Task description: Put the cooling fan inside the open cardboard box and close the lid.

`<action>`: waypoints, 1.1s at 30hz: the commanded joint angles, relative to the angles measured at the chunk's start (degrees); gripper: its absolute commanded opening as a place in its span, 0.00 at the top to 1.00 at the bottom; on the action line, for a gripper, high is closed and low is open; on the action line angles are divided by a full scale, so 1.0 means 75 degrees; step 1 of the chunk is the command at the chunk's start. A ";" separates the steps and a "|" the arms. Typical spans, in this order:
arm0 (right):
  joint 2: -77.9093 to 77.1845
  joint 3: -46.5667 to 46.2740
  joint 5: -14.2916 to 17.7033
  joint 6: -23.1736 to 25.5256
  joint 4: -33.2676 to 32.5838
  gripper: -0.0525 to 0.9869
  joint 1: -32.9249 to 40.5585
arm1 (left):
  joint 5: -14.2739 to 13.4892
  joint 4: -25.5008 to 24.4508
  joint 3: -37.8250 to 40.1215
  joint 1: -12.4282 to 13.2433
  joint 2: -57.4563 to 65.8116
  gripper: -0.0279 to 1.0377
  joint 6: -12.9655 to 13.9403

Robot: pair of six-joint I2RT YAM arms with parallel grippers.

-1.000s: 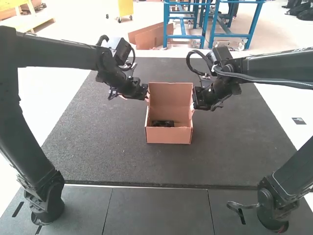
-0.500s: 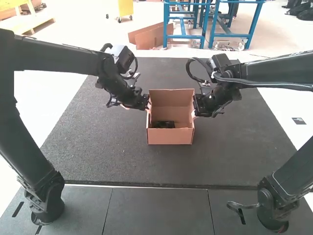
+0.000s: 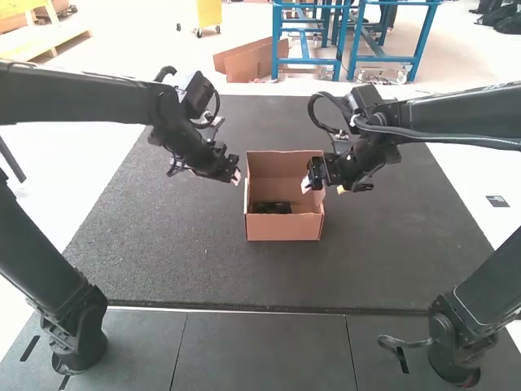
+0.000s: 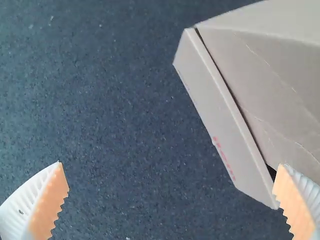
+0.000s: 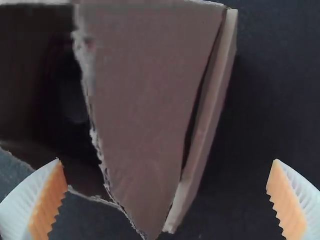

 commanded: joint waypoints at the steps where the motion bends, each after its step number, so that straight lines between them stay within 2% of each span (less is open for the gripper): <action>1: -0.0511 0.0254 0.0012 0.0025 -0.0079 0.06 -0.0059 | -0.0765 0.0299 0.0279 0.0300 -0.0074 0.06 0.0083; 3: -0.0710 0.0266 0.0094 -0.0104 -0.0219 0.06 -0.0129 | -0.0988 0.0499 0.0467 0.0382 0.0031 0.06 0.0083; 5: -0.0991 0.0231 0.0492 -0.0420 -0.0325 0.06 -0.0199 | -0.1140 0.0604 0.0725 0.0429 0.0184 0.06 0.0071; 8: -0.1495 0.0090 0.1383 -0.0971 -0.0383 0.06 -0.0316 | -0.1187 0.0710 0.1217 0.0418 0.0418 0.06 0.0036; 12: -0.2058 -0.0144 0.1852 -0.1369 -0.0383 0.07 -0.0609 | -0.1187 0.0733 0.1861 0.0335 0.0828 0.06 0.0036; 15: -0.2351 -0.0378 0.2215 -0.1463 -0.0383 0.07 -0.0844 | -0.1187 0.0686 0.2283 0.0113 0.1110 0.06 0.0024; 22: -0.2667 -0.0777 0.2578 -0.1451 -0.0536 0.07 -0.1254 | -0.1140 0.0651 0.2846 -0.0520 0.1531 0.06 0.0036; 27: -0.2690 -0.0718 0.2555 -0.1404 -0.0770 0.07 -0.1441 | -0.1117 0.0581 0.2893 -0.0965 0.1660 0.06 0.0059; 29: -0.2679 -0.0578 0.2426 -0.1275 -0.0946 0.07 -0.1477 | -0.1082 0.0499 0.2869 -0.1059 0.1707 0.06 0.0059; 33: -0.2679 -0.0425 0.1805 -0.0772 -0.1344 0.07 -0.1488 | -0.0929 0.0346 0.2775 -0.1176 0.1731 0.06 0.0036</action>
